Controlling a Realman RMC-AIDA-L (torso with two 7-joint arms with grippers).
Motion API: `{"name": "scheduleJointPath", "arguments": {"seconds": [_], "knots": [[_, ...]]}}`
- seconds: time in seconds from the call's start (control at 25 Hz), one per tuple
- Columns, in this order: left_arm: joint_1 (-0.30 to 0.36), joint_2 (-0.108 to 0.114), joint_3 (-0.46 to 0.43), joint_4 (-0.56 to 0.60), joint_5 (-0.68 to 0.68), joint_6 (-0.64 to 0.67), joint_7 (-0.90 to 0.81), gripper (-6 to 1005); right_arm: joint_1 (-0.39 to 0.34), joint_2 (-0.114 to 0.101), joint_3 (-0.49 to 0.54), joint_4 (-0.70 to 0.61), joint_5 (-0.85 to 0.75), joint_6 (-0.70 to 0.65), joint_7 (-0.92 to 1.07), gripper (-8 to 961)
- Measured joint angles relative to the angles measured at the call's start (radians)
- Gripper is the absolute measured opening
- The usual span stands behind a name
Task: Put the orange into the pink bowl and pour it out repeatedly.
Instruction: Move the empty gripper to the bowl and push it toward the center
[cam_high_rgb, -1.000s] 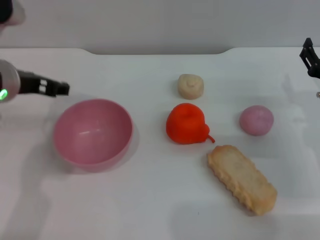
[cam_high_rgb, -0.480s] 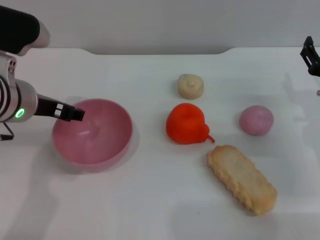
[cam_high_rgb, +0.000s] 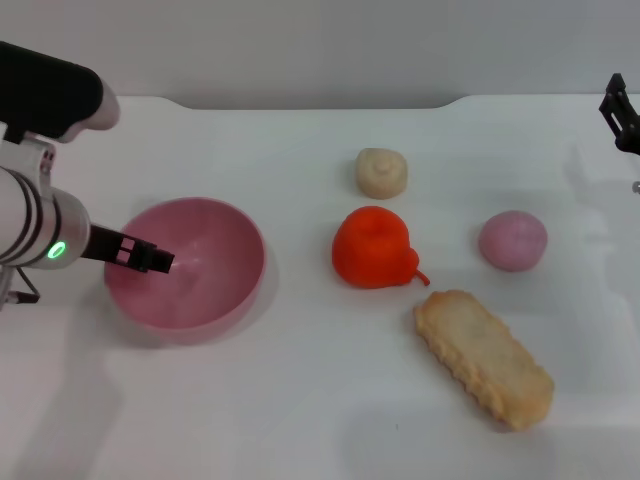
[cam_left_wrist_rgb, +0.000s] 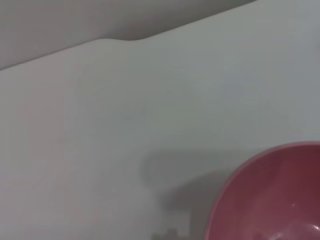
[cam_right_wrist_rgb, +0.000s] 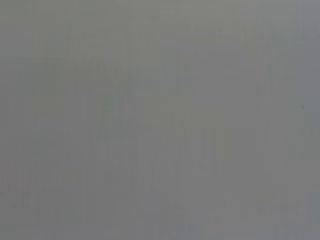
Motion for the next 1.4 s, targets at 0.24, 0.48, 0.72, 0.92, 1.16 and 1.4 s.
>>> {"name": "scheduleJointPath", "arguments": {"seconds": [0.24, 0.48, 0.72, 0.92, 1.16, 1.4], "knots": [[0.002, 0.001, 0.017, -0.027, -0.001, 0.076, -0.014, 795, 0.000, 0.000, 0.000, -0.002, 0.000, 0.000, 0.000, 800], [-0.004, 0.004, 0.012, -0.063, 0.003, 0.098, -0.038, 794, -0.004, 0.001, 0.000, -0.003, 0.000, -0.006, 0.000, 800], [-0.021, 0.006, 0.016, -0.105, 0.010, 0.105, -0.027, 650, -0.005, 0.002, 0.000, -0.013, 0.000, -0.008, -0.001, 799], [-0.038, 0.004, 0.021, -0.143, 0.019, 0.113, -0.023, 477, -0.003, 0.002, 0.000, -0.015, 0.000, -0.008, -0.001, 799], [-0.041, 0.003, 0.023, -0.148, 0.022, 0.123, -0.024, 229, -0.002, 0.002, -0.001, -0.023, 0.000, -0.008, -0.001, 799], [-0.041, 0.003, 0.023, -0.149, 0.025, 0.140, -0.025, 140, -0.003, 0.002, -0.005, -0.027, 0.000, -0.008, 0.000, 799]]}}
